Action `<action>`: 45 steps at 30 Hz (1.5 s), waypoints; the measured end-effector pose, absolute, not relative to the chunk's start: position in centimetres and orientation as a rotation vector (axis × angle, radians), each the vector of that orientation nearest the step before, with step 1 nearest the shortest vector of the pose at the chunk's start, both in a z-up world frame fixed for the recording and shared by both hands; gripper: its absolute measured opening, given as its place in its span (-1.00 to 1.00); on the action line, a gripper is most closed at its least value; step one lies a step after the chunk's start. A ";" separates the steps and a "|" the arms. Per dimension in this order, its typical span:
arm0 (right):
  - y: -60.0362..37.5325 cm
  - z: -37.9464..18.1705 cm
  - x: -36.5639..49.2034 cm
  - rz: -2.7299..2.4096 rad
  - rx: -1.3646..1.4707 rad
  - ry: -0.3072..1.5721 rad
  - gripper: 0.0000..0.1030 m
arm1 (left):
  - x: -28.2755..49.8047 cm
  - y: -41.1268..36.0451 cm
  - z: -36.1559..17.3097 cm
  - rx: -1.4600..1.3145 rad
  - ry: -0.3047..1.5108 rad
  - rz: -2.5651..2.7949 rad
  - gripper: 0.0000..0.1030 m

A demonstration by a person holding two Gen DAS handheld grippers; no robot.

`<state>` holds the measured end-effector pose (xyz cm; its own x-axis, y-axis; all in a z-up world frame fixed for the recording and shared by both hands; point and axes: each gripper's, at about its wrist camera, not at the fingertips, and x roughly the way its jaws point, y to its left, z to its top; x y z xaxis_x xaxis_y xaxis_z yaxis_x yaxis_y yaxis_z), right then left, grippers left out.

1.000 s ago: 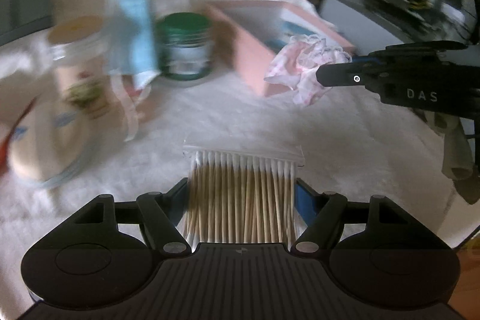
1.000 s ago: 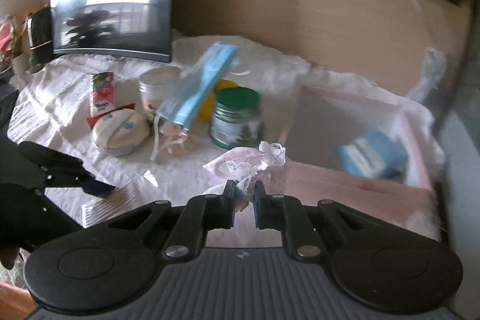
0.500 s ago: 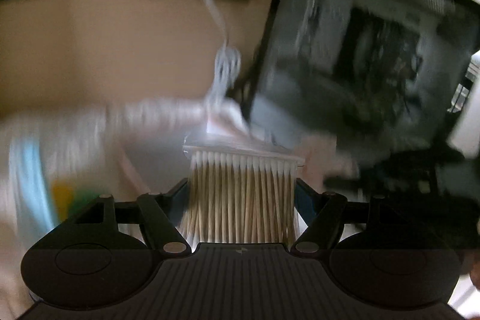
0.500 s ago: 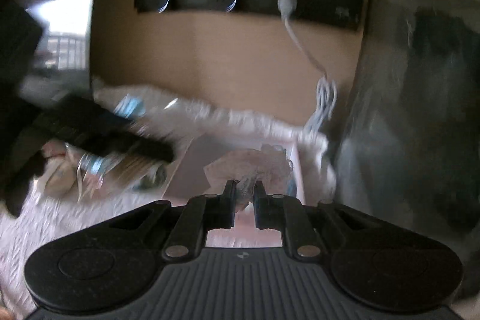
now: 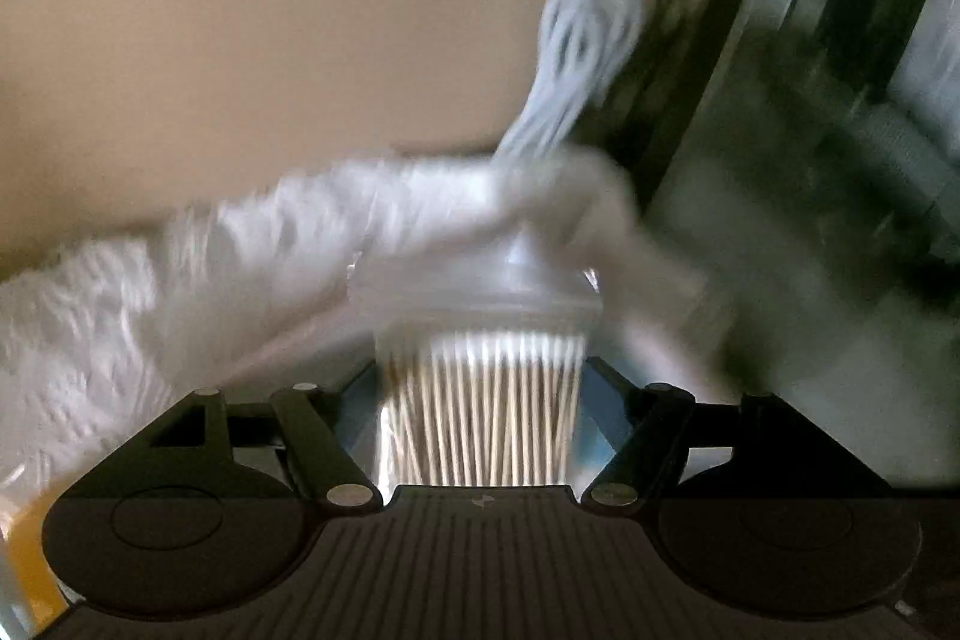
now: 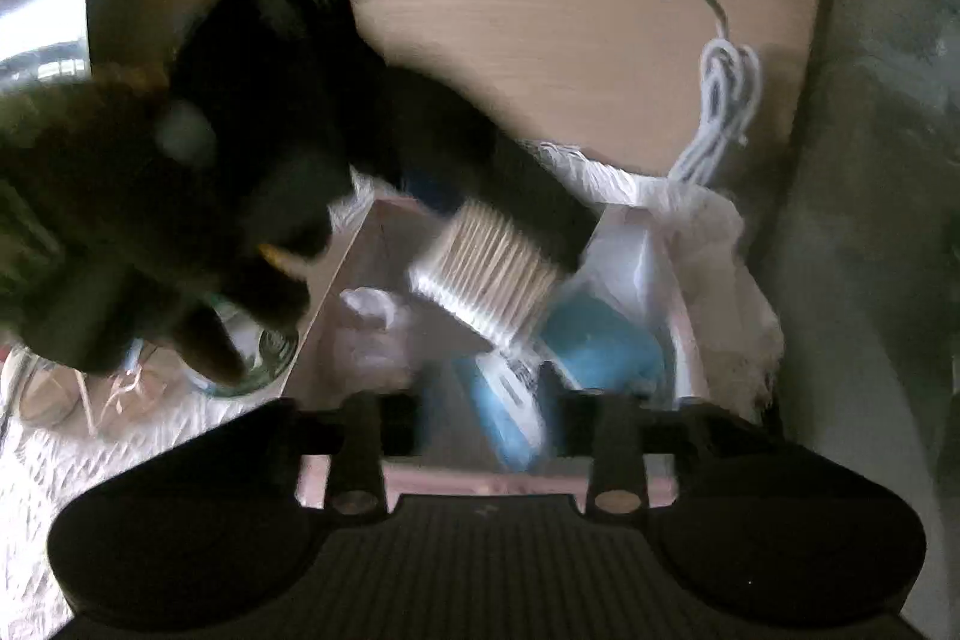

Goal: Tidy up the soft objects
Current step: 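Carry the swabs and pink cloth over the pink box and open both grippers, then reach to the pink printed tube and close the left gripper on it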

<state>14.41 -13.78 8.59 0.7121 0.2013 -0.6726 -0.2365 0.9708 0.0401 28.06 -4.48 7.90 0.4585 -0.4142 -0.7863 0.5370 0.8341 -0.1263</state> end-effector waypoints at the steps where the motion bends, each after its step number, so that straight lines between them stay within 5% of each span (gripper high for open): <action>1: -14.1 8.5 13.9 0.236 -0.052 0.735 0.02 | 28.0 -4.8 6.8 0.167 0.959 -0.562 0.49; 4: -15.0 8.4 12.8 0.203 -0.057 0.730 0.03 | 28.0 -4.6 5.4 0.131 0.998 -0.516 0.57; 6: -15.8 8.4 12.3 0.184 -0.031 0.732 0.03 | 28.4 -3.6 6.3 0.047 0.932 -0.502 0.42; 19: -14.8 8.7 8.7 0.193 -0.047 0.718 0.10 | 20.5 5.5 14.0 -0.213 0.607 -0.441 0.43; 35: -5.0 9.6 5.9 0.399 -0.109 0.773 0.14 | 1.4 25.0 6.6 -0.287 0.710 0.078 0.42; 45: 0.3 9.6 3.7 0.457 -0.202 0.782 0.14 | 7.4 34.9 8.1 -0.369 0.662 0.295 0.42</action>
